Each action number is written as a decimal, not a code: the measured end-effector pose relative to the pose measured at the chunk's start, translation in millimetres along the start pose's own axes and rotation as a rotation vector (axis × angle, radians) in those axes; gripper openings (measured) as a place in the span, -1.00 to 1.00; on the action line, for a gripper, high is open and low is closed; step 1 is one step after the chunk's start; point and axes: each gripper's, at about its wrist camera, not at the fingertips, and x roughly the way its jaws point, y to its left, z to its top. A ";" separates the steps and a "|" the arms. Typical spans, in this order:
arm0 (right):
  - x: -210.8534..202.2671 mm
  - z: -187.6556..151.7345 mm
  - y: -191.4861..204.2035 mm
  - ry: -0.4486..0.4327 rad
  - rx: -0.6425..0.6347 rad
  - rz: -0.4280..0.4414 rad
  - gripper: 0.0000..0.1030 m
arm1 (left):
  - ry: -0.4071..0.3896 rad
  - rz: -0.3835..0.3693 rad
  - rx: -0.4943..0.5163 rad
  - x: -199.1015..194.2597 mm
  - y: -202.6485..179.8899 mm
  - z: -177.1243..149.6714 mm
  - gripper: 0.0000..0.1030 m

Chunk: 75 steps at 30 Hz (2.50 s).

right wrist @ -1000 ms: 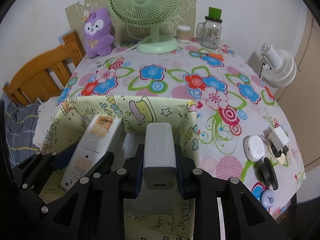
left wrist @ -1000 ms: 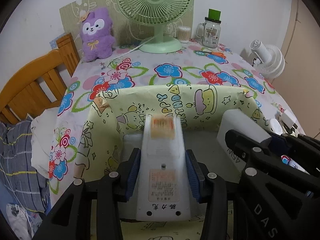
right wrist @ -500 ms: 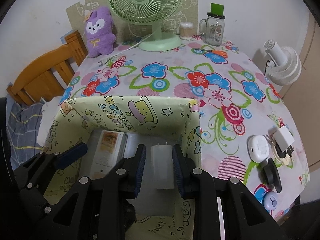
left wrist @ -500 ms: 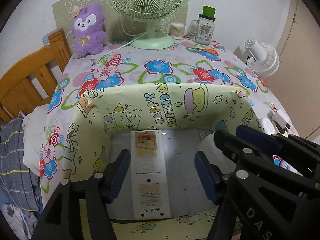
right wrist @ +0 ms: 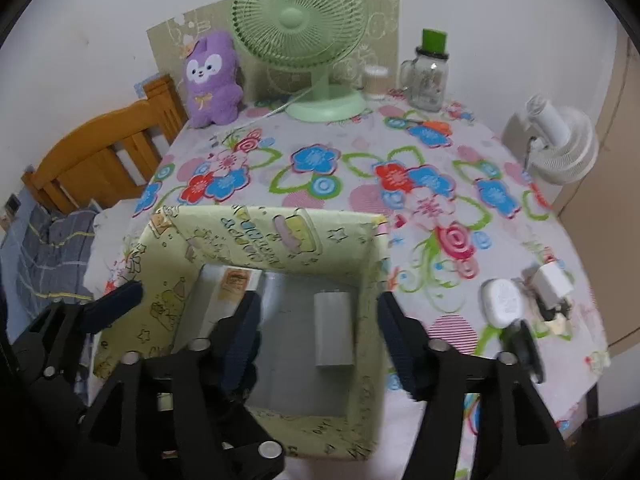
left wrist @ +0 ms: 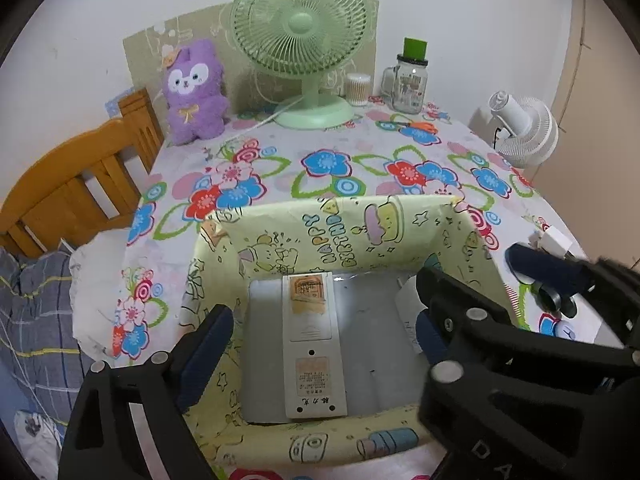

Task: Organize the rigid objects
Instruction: 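Lower the power strip into the box and open the left tool while the right tool releases the power bank, then withdraw both tools from the box toward the remaining white items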

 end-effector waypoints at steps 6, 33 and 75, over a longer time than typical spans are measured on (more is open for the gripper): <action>-19.6 -1.2 -7.7 -0.045 -0.005 -0.052 0.65 | -0.030 0.015 0.022 -14.3 -10.5 0.5 0.87; -59.4 -19.5 -62.7 -0.080 0.019 -0.175 0.81 | -0.065 0.002 0.054 -35.7 -60.2 -5.3 0.87; -58.9 -22.8 -188.7 -0.048 0.057 -0.163 0.81 | -0.062 -0.033 0.116 -16.4 -180.8 17.4 0.87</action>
